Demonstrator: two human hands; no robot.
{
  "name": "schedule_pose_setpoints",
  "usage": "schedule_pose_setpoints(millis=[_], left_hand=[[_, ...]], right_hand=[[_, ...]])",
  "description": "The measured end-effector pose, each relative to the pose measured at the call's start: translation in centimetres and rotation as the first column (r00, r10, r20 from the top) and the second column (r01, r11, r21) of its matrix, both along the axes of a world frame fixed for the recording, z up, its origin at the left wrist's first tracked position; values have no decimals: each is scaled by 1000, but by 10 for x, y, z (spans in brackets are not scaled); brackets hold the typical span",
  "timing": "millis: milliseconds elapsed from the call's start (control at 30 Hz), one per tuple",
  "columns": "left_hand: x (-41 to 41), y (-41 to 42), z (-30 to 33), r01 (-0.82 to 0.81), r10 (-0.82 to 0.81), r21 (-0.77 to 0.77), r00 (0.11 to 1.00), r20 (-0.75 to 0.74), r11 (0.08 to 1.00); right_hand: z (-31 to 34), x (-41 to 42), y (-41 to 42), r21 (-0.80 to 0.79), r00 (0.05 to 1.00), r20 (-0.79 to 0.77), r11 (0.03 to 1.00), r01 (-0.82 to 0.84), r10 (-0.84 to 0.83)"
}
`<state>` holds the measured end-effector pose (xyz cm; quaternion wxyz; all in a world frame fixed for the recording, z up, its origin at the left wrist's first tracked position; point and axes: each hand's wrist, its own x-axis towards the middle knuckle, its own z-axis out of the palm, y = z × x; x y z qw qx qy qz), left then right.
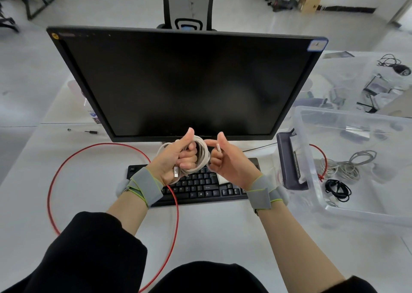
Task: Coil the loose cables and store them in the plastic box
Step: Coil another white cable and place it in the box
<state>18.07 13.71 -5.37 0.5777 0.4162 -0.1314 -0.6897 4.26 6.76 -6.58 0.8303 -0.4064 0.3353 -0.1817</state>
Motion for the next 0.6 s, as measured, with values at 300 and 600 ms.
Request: schedule_pose_setpoints(millis=[300,600], left_hand=[[-5,2,4,148,-152,47,984,89,988],[-4,10,-3,466,-440,-123,878,190,876]], right_hand=[[-5,-4,4,-211,972,-92,950,-229,214],[-5,-8,10,-281,959,-22,918,-278,284]])
